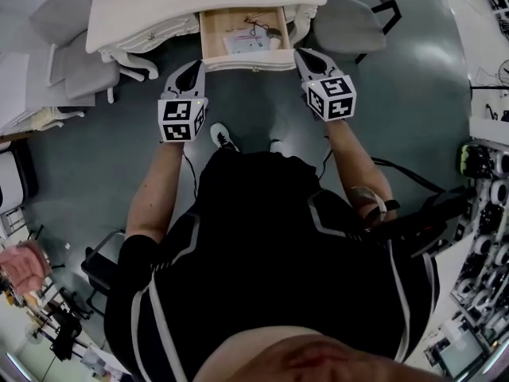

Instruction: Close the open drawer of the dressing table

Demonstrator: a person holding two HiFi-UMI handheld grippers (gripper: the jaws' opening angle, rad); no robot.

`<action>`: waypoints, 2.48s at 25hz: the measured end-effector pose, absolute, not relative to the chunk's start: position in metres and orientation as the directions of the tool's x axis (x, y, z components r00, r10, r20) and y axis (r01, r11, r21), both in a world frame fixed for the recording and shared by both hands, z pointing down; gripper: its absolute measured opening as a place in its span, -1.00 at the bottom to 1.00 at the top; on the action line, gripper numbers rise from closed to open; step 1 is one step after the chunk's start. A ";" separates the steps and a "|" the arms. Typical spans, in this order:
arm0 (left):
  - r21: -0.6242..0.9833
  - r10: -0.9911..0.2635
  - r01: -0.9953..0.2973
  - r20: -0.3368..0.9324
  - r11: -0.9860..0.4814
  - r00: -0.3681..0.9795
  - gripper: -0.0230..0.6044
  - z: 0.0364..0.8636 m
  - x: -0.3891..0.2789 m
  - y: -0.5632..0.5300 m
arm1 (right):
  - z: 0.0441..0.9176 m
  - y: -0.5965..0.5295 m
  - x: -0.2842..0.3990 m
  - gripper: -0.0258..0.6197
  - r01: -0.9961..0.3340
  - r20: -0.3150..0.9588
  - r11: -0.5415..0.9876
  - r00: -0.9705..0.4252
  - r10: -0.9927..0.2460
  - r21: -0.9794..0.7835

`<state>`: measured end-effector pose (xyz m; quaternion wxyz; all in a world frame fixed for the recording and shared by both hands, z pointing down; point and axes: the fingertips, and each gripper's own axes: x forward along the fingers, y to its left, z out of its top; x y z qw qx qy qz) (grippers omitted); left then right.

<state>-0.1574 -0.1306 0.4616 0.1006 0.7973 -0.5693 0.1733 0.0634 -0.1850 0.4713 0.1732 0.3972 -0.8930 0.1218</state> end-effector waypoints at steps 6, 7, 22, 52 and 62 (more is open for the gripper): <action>0.029 -0.814 -0.939 0.490 -0.342 0.311 -0.92 0.528 -0.165 -0.137 | 0.551 -0.183 0.060 -0.91 -0.769 0.524 0.630 -0.584 -0.620 -0.112; 0.035 -0.804 -0.936 0.501 -0.351 0.320 -0.92 0.536 -0.164 -0.137 | 0.562 -0.180 0.059 -0.91 -0.772 0.544 0.625 -0.574 -0.611 -0.113; 0.117 -0.698 -0.924 0.622 -0.365 0.355 -0.92 0.632 -0.162 -0.147 | 0.659 -0.178 0.062 -0.90 -0.833 0.683 0.533 -0.475 -0.555 -0.146; 0.123 -0.593 -0.905 0.718 -0.408 0.365 -0.92 0.707 -0.192 -0.176 | 0.725 -0.202 0.055 -0.90 -0.926 0.751 0.347 -0.334 -0.569 -0.149; 0.125 -0.590 -0.885 0.702 -0.449 0.399 -0.92 0.680 -0.211 -0.186 | 0.724 -0.226 0.058 -0.90 -0.957 0.767 0.262 -0.260 -0.586 -0.125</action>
